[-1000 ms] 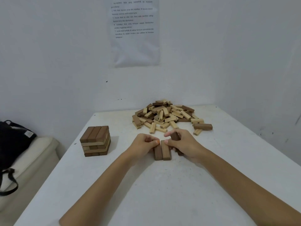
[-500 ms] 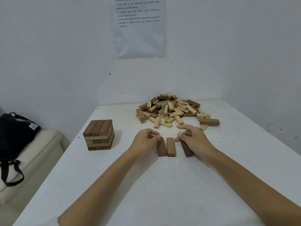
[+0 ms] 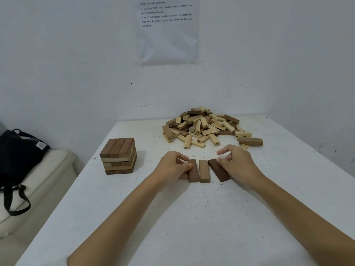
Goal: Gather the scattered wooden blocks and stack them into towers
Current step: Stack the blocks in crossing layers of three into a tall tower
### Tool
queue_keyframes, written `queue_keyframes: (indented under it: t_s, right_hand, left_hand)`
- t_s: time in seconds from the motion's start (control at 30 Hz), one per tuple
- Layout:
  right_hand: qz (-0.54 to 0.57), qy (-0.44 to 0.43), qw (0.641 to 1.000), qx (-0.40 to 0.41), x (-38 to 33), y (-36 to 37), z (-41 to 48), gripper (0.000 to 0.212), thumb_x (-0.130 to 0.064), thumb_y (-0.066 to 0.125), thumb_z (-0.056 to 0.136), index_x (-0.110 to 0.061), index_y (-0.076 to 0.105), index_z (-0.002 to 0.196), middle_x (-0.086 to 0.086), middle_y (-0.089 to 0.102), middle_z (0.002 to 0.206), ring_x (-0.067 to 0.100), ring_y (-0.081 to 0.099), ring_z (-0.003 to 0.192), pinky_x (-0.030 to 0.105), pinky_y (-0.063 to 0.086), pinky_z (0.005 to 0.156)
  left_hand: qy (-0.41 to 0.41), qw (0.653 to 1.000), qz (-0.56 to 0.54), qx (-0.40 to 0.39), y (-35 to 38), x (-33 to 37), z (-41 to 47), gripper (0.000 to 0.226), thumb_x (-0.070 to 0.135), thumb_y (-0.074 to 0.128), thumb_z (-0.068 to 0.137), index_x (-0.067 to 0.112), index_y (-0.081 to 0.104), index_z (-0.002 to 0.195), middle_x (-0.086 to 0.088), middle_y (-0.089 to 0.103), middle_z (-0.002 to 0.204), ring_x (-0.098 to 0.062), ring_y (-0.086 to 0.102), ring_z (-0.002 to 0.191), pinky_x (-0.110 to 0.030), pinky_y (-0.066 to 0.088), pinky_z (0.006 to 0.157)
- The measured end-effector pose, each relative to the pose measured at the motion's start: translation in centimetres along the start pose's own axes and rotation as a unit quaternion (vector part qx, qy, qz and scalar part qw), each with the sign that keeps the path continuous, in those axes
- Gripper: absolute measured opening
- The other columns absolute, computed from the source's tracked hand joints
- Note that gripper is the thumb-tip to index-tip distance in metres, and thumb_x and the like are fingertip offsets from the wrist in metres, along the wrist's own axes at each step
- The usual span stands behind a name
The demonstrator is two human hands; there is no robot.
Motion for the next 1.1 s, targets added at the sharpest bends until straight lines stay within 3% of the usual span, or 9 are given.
queue_keyframes:
  t_s: [0.17, 0.3, 0.43, 0.5, 0.57, 0.73, 0.93, 1.03, 1.1]
  right_hand:
    - [0.068, 0.018, 0.997, -0.034, -0.3, 1.2, -0.5, 0.021, -0.008, 0.055, 0.095, -0.014, 0.058, 0.115, 0.008, 0.056, 0.079, 0.017, 0.055, 0.062, 0.022, 0.045, 0.05]
    - [0.079, 0.019, 0.993, -0.081, -0.7, 1.6, -0.9, 0.034, -0.006, 0.055, 0.09, -0.02, 0.054, 0.121, 0.005, 0.056, 0.079, 0.016, 0.052, 0.068, 0.027, 0.044, 0.061]
    - [-0.009, -0.052, 0.981, -0.185, -2.5, 3.2, -2.1, 0.065, -0.027, 0.07, 0.084, -0.031, 0.035, 0.138, 0.0, 0.046, 0.11, 0.014, 0.048, 0.096, 0.025, 0.044, 0.077]
    - [-0.087, -0.093, 0.975, -0.182, -3.0, 3.5, -2.7, 0.082, -0.04, 0.074, 0.078, -0.036, 0.024, 0.143, -0.005, 0.039, 0.119, 0.013, 0.038, 0.114, 0.033, 0.041, 0.095]
    - [-0.089, -0.109, 0.976, -0.169, -3.4, 3.5, -3.0, 0.086, -0.039, 0.074, 0.076, -0.039, 0.02, 0.144, -0.01, 0.038, 0.12, 0.012, 0.033, 0.12, 0.038, 0.041, 0.101]
    - [-0.064, -0.112, 0.968, -0.217, -3.7, 3.8, -3.2, 0.09, -0.013, 0.071, 0.073, -0.041, 0.021, 0.143, -0.014, 0.042, 0.117, 0.013, 0.04, 0.119, 0.031, 0.045, 0.099]
    - [-0.118, -0.136, 0.957, -0.229, -3.8, 3.3, -3.3, 0.088, -0.009, 0.066, 0.077, -0.042, 0.021, 0.146, -0.007, 0.036, 0.132, 0.012, 0.028, 0.127, 0.031, 0.038, 0.102]
    - [-0.133, -0.109, 0.964, -0.204, -3.1, 2.5, -2.4, 0.087, -0.015, 0.071, 0.077, -0.038, 0.022, 0.145, 0.0, 0.036, 0.134, 0.015, 0.034, 0.12, 0.033, 0.043, 0.098]
    - [-0.101, -0.088, 0.969, -0.209, -2.9, 2.4, -2.3, 0.085, -0.013, 0.074, 0.079, -0.034, 0.025, 0.146, 0.001, 0.042, 0.128, 0.01, 0.046, 0.105, 0.021, 0.047, 0.084]
  left_hand:
    - [-0.009, 0.999, -0.032, -0.028, 0.9, 0.1, -0.5, 0.027, 0.006, 0.063, 0.089, 0.006, 0.058, 0.116, -0.005, 0.059, 0.088, -0.014, 0.069, 0.068, -0.019, 0.057, 0.07]
    - [-0.01, 0.999, -0.031, -0.022, 0.9, -0.1, -0.4, 0.025, 0.007, 0.064, 0.089, 0.006, 0.057, 0.114, -0.003, 0.061, 0.085, -0.017, 0.07, 0.072, -0.03, 0.056, 0.084]
    - [-0.025, 0.998, -0.052, -0.014, 0.8, -0.7, -0.3, 0.026, 0.007, 0.069, 0.085, 0.005, 0.055, 0.107, -0.004, 0.059, 0.085, -0.013, 0.067, 0.065, -0.028, 0.056, 0.075]
    - [-0.009, 1.0, -0.015, 0.0, 0.4, -0.6, -0.2, 0.026, 0.012, 0.074, 0.082, 0.007, 0.055, 0.099, -0.009, 0.062, 0.089, -0.013, 0.062, 0.067, -0.023, 0.053, 0.063]
    - [0.019, 0.998, 0.063, 0.012, 0.1, -0.2, -0.2, 0.028, 0.023, 0.079, 0.078, 0.011, 0.056, 0.091, -0.009, 0.066, 0.091, -0.014, 0.058, 0.075, -0.024, 0.045, 0.063]
    - [0.027, 0.994, 0.09, -0.054, 0.8, 0.6, -0.5, 0.035, 0.019, 0.077, 0.079, 0.009, 0.062, 0.109, -0.002, 0.064, 0.086, -0.008, 0.057, 0.071, -0.018, 0.046, 0.065]
    - [0.022, 0.991, 0.116, -0.07, 0.8, 0.8, -0.9, 0.061, 0.02, 0.082, 0.073, 0.008, 0.055, 0.127, -0.006, 0.068, 0.104, -0.016, 0.064, 0.095, -0.024, 0.052, 0.085]
    - [0.026, 0.992, 0.108, -0.055, 0.8, 0.7, -1.0, 0.064, 0.016, 0.085, 0.069, 0.006, 0.056, 0.126, -0.005, 0.067, 0.1, -0.012, 0.064, 0.089, -0.014, 0.05, 0.076]
    - [0.031, 0.994, 0.101, -0.036, 0.7, 0.7, -1.0, 0.064, 0.013, 0.085, 0.069, 0.005, 0.056, 0.125, -0.007, 0.068, 0.103, -0.013, 0.065, 0.092, -0.009, 0.049, 0.068]
Point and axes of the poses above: each hand's wrist, its own z-axis towards the middle knuckle, its own y-axis out of the palm, x = y × z, the point moved 10 cm from there along z, towards the middle knuckle
